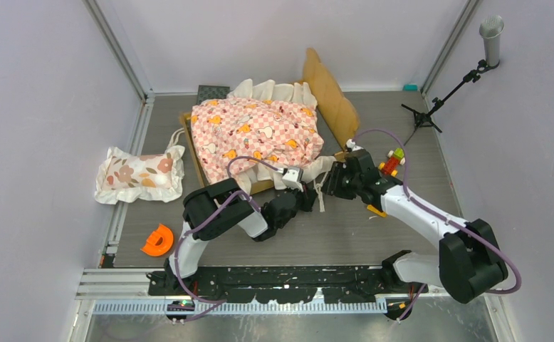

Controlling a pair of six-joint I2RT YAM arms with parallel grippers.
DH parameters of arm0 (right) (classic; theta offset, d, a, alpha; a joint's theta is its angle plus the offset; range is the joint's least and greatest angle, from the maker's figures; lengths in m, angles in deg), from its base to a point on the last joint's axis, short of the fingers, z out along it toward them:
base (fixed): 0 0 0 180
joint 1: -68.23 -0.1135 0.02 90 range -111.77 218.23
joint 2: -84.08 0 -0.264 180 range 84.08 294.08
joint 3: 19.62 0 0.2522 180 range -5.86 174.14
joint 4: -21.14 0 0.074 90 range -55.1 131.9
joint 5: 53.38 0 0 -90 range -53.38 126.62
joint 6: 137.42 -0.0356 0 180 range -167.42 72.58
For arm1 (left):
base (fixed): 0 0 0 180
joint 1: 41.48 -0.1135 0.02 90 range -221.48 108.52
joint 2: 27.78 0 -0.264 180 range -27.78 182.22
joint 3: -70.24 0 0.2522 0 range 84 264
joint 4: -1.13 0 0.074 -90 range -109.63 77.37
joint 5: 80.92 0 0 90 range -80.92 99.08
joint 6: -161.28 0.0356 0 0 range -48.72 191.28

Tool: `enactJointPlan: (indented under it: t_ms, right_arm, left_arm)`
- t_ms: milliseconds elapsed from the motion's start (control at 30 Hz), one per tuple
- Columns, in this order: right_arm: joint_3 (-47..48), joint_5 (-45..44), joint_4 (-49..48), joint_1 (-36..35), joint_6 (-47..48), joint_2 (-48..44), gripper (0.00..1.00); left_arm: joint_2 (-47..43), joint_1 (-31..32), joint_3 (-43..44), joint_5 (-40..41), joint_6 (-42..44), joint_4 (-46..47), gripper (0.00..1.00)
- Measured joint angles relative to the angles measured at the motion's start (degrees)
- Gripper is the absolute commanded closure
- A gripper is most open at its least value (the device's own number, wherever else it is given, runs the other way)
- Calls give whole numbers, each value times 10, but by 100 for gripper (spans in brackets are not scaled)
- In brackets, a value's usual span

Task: Set up the pet bed
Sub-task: Tie the ropes to the bed frame.

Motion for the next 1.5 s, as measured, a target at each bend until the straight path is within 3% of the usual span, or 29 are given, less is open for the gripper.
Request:
enactJointPlan:
  t_ms: [167, 467, 633, 800, 867, 1500]
  right_arm:
    - [-26, 31, -26, 0, 19, 1, 46]
    - [-58, 75, -75, 0, 44, 42, 51]
    - [-59, 78, -97, 0, 46, 67, 63]
    - [-59, 81, -120, 0, 48, 101, 94]
    - [-59, 81, -122, 0, 48, 110, 98]
    - [-34, -68, -40, 0, 41, 8, 99]
  left_arm:
    - [0, 0, 0, 0, 0, 1, 100]
    - [0, 0, 0, -1, 0, 1, 100]
    - [0, 0, 0, -2, -1, 1, 100]
    - [0, 0, 0, -2, -3, 1, 100]
    - [0, 0, 0, -2, -3, 1, 100]
    - [-1, 0, -21, 15, -2, -11, 100]
